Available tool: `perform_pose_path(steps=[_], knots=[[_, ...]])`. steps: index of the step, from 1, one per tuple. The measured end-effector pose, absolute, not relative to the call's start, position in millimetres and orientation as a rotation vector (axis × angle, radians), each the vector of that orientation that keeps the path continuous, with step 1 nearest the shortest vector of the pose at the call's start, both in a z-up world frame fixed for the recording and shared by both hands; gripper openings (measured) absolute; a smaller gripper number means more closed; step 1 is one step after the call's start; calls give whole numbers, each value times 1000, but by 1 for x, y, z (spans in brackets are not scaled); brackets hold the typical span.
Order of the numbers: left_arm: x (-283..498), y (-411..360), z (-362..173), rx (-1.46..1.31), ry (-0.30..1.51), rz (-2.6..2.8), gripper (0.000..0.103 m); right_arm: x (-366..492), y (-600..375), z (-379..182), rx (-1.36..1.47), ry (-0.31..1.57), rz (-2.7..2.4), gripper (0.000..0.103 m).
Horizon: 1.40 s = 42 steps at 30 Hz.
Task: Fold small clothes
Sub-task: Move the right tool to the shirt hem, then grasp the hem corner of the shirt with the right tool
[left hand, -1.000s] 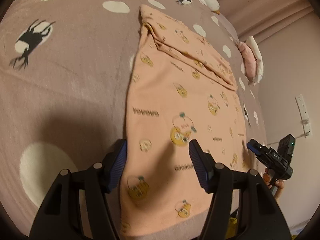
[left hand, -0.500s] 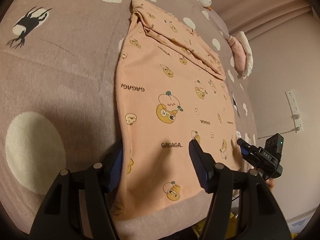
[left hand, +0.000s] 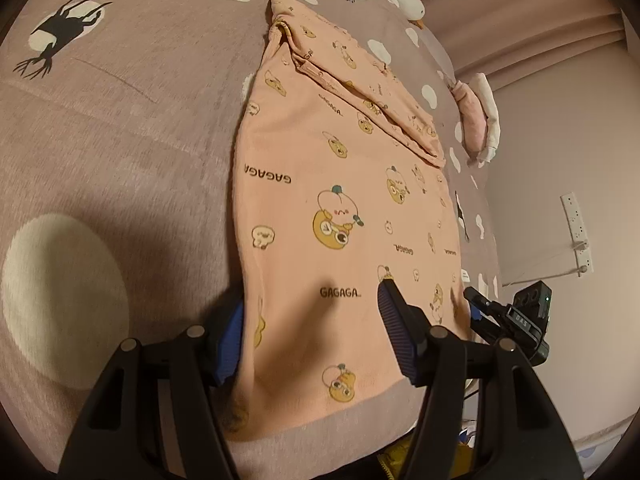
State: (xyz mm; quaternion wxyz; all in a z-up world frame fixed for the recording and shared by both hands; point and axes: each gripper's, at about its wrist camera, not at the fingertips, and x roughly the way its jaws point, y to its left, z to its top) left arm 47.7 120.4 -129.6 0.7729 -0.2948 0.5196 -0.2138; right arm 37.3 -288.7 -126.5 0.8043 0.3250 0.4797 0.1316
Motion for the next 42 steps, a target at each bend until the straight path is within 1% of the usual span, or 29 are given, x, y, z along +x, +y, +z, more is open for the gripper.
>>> perform_pose_path(steps=[5, 12, 17, 24, 27, 31, 33, 38, 42], knots=[[48, 120, -131, -624, 1153, -505, 62, 34, -299, -127, 714, 1050, 315, 39], [37, 119, -135, -624, 1178, -558, 62, 18, -319, -134, 789, 1036, 325, 39], [32, 104, -137, -595, 1192, -600, 62, 22, -303, -141, 809, 1064, 429, 39], [53, 97, -142, -672, 1189, -631, 62, 50, -286, -142, 804, 1045, 458, 39], [56, 102, -143, -726, 1186, -634, 60, 56, -289, -143, 820, 1044, 459, 39], [46, 108, -143, -723, 1196, -639, 48, 47, -293, -144, 822, 1061, 492, 39], [37, 112, -145, -733, 1204, -645, 45, 38, -294, -145, 825, 1074, 513, 39], [21, 115, -148, -776, 1215, -661, 44, 17, -291, -149, 848, 1097, 540, 38], [17, 112, -147, -767, 1221, -666, 44, 17, -284, -148, 838, 1095, 531, 38]])
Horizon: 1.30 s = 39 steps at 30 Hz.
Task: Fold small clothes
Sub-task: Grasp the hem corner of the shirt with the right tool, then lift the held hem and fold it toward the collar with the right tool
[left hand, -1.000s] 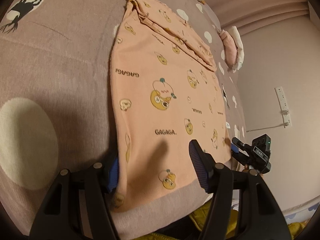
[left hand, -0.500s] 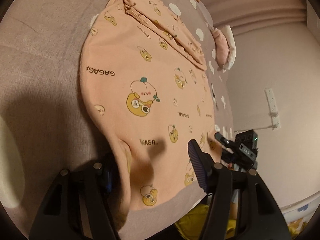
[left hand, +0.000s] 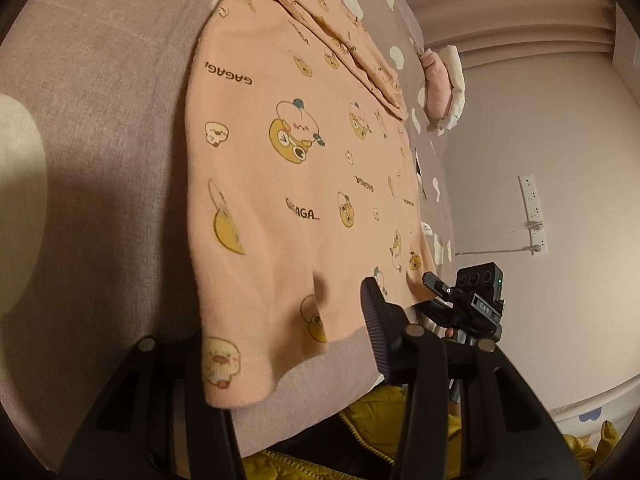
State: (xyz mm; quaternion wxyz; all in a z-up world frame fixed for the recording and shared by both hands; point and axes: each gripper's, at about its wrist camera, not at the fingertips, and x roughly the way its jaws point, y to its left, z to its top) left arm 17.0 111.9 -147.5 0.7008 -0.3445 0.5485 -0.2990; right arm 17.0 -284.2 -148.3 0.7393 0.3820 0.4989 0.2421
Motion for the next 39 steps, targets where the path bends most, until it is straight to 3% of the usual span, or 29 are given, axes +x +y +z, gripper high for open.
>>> perform_pose_path(steps=[3, 7, 10, 14, 16, 21, 39], knots=[[20, 110, -148, -768, 1231, -663, 41, 22, -281, -149, 852, 1093, 525, 38], [25, 97, -149, -730, 1252, -636, 25, 26, -270, -146, 787, 1088, 496, 28], [22, 92, -149, -701, 1260, -626, 20, 25, -268, -146, 743, 1085, 483, 17], [19, 96, -154, -732, 1254, -632, 16, 23, -270, -145, 733, 1079, 465, 12], [20, 99, -156, -744, 1254, -624, 9, 23, -267, -142, 706, 1074, 460, 11], [26, 95, -143, -696, 1216, -640, 5, 25, -256, -129, 668, 1031, 487, 10], [69, 97, -95, -747, 1020, -687, 5, 60, -231, -71, 642, 818, 578, 9]])
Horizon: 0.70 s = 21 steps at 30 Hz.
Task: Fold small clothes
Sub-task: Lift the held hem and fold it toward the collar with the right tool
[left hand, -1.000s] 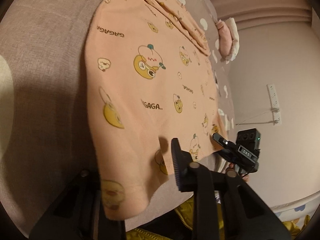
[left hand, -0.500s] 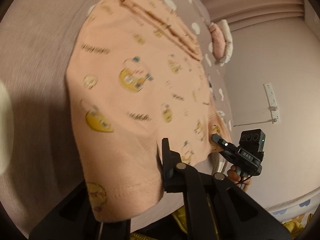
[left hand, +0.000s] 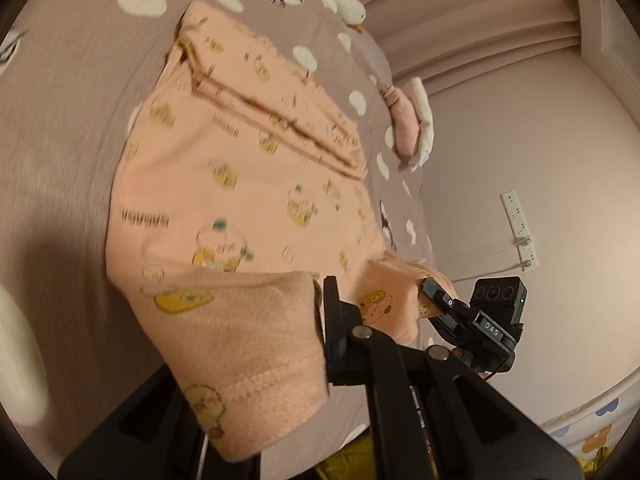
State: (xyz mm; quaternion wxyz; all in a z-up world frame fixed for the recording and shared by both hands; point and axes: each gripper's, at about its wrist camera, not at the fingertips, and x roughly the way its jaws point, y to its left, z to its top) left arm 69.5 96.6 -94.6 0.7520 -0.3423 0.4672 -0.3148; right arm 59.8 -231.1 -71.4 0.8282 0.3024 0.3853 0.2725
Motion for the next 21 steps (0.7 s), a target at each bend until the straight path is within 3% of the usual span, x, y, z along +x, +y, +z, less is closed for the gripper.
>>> perform_pose_path(steps=[21], knots=[[177, 109, -48, -761, 879, -647, 5, 154, -238, -21, 654, 615, 565, 9]])
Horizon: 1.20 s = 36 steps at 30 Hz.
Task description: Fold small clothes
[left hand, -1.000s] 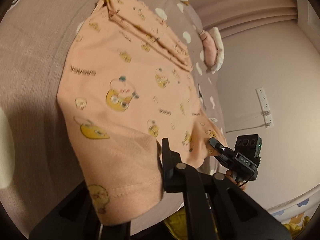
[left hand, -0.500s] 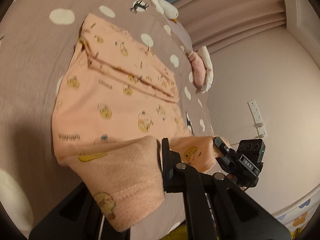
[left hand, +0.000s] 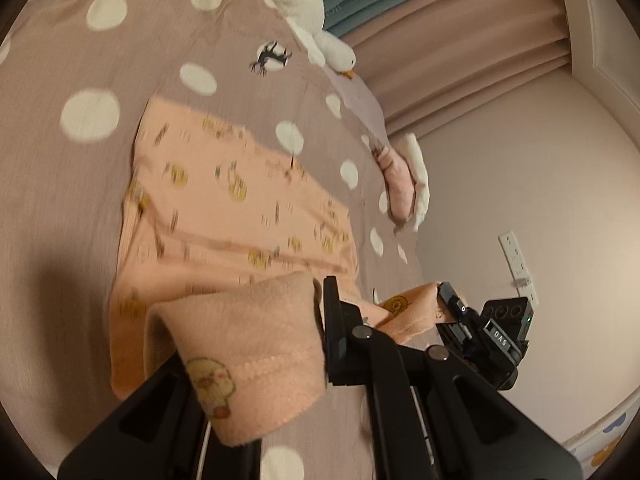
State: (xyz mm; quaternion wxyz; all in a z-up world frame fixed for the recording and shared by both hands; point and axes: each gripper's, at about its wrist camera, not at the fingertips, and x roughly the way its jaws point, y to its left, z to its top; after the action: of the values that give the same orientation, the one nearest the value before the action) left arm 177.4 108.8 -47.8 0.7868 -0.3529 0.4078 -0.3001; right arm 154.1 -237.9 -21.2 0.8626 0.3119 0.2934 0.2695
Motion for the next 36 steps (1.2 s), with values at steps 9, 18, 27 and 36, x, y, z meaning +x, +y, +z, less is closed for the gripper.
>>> perform_pose_path(steps=[9, 18, 27, 36], knots=[[258, 113, -39, -808, 839, -596, 5, 229, -241, -15, 667, 604, 507, 9], [335, 114, -83, -799, 942, -462, 5, 307, -247, -67, 732, 790, 402, 9], [382, 125, -106, -797, 1000, -286, 5, 364, -254, -100, 874, 950, 308, 19], [374, 152, -99, -693, 990, -211, 6, 336, -295, -89, 823, 869, 190, 34]])
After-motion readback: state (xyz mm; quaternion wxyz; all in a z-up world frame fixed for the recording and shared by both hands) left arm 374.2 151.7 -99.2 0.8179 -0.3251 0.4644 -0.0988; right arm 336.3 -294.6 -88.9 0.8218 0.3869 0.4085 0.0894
